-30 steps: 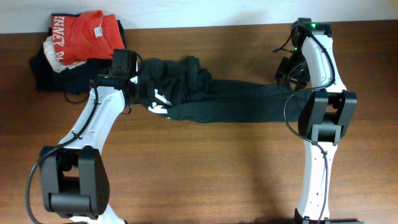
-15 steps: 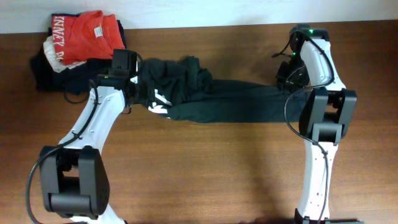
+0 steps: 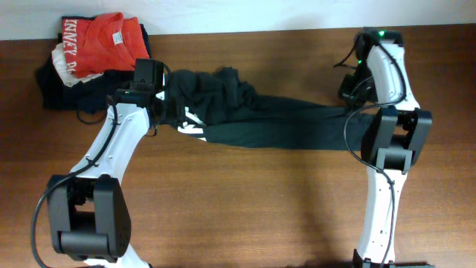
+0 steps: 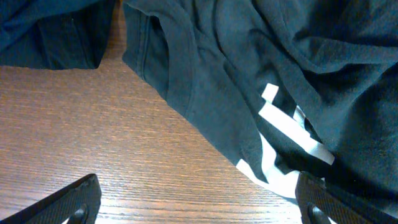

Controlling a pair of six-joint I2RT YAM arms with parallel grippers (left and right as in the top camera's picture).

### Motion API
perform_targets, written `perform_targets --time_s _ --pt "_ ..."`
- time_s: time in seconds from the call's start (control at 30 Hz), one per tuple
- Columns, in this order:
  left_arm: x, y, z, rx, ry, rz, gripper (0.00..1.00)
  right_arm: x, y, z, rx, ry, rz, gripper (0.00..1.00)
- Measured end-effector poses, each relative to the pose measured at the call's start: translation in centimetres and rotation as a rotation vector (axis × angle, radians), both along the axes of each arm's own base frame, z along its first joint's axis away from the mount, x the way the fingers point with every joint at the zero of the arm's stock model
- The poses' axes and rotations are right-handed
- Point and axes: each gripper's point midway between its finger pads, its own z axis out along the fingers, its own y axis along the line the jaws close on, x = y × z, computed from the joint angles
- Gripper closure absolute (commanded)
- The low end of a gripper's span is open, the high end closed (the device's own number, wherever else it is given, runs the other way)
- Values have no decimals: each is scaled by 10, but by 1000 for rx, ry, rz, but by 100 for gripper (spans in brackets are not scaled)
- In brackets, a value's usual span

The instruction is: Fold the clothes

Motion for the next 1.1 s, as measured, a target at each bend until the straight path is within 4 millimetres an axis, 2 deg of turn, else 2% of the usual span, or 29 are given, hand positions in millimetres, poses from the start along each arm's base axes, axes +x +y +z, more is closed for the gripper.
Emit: perform_targets --time_s 0.03,0.13,0.23,0.33,0.4,0.43,0.53,0.57,0.63,0.67,0.7,0.73,0.8,0.83,0.9,0.97,1.0,1.1 --pt "0 0 0 0 0 0 1 -3 -6 17 -3 -2 -11 96" --pt "0 0 0 0 0 0 1 15 -23 71 -12 -161 -40 96" --pt "0 0 0 0 0 0 1 12 -35 121 -30 -272 -61 96" --pt "0 0 0 -1 1 -1 1 3 -47 167 -54 -369 -69 96" --pt "0 0 0 -2 1 -1 1 -3 -54 184 -66 -405 -82 96" --pt "0 -1 0 -6 2 -3 1 -15 -71 210 -100 -457 -119 96" --pt "2 -10 0 -53 -7 -23 1 -33 -91 241 -110 -528 -168 96" --pt "5 -14 2 -76 -19 -31 1 -36 -90 250 -80 -559 -163 96" --pt "12 -26 6 -136 -50 -60 1 -36 -66 269 18 -627 -124 96" --pt "13 -29 7 -151 -56 -68 1 -36 -50 280 60 -661 -91 96" --pt "14 -31 7 -161 -57 -73 1 -40 -25 301 108 -717 -35 96" --pt "13 -33 7 -172 -57 -78 1 -45 -10 316 129 -753 -2 96" --pt "14 -34 8 -178 -61 -81 1 -65 20 353 145 -845 73 96" --pt "17 -35 9 -184 -71 -85 1 -87 34 383 141 -923 112 96" --pt "19 -36 11 -189 -85 -88 1 -126 44 424 108 -1044 142 96" --pt "20 -37 11 -191 -87 -89 1 -154 48 449 72 -1122 155 96" --pt "20 -37 11 -193 -87 -91 1 -165 46 456 39 -1145 148 96" --pt "19 -46 12 -218 -84 -111 1 -166 39 456 1 -1142 131 95"
